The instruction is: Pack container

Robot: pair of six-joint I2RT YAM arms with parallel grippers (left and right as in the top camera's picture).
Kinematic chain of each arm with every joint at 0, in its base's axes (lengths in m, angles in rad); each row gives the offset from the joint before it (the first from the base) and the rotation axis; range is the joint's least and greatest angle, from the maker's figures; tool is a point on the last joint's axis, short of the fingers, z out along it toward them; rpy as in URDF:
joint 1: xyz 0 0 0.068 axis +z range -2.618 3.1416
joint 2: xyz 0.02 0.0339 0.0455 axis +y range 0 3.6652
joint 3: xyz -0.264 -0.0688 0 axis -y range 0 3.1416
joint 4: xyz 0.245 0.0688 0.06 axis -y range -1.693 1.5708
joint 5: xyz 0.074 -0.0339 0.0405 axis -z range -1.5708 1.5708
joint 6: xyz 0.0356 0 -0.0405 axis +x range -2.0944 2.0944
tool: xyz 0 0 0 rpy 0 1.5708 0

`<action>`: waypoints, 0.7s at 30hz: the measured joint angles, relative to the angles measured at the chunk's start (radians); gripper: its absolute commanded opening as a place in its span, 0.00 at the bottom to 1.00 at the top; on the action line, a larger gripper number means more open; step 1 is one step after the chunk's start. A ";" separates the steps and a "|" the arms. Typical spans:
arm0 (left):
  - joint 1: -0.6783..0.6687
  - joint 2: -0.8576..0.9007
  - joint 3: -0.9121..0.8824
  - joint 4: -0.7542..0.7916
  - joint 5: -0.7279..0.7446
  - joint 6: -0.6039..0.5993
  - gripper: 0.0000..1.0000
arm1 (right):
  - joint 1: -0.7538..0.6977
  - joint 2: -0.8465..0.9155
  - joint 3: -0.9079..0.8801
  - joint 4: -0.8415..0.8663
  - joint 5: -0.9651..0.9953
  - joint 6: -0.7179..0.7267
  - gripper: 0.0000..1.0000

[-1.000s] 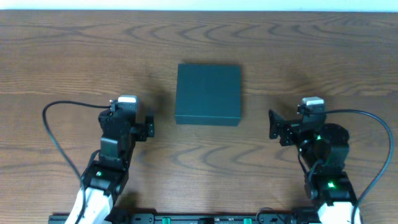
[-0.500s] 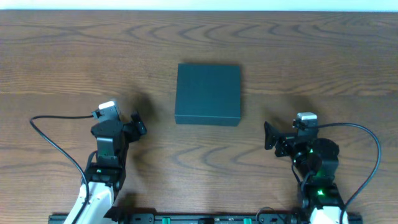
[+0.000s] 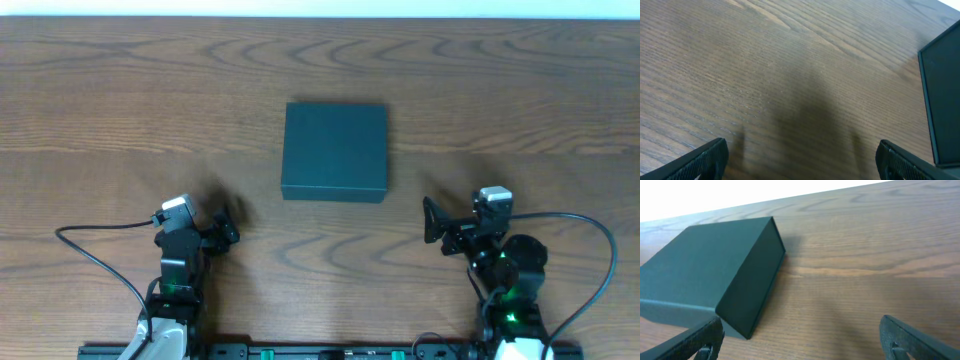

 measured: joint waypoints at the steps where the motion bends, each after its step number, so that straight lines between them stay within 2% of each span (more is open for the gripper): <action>1: 0.000 0.000 0.000 -0.003 0.001 0.002 0.96 | -0.013 -0.004 -0.006 -0.001 -0.002 0.003 0.99; 12: 0.000 0.000 0.000 -0.063 0.001 0.003 0.95 | -0.064 -0.009 -0.049 -0.070 -0.031 0.040 0.99; 21: 0.000 -0.011 0.008 -0.178 -0.001 0.024 0.95 | -0.064 -0.009 -0.049 -0.246 -0.039 0.065 0.99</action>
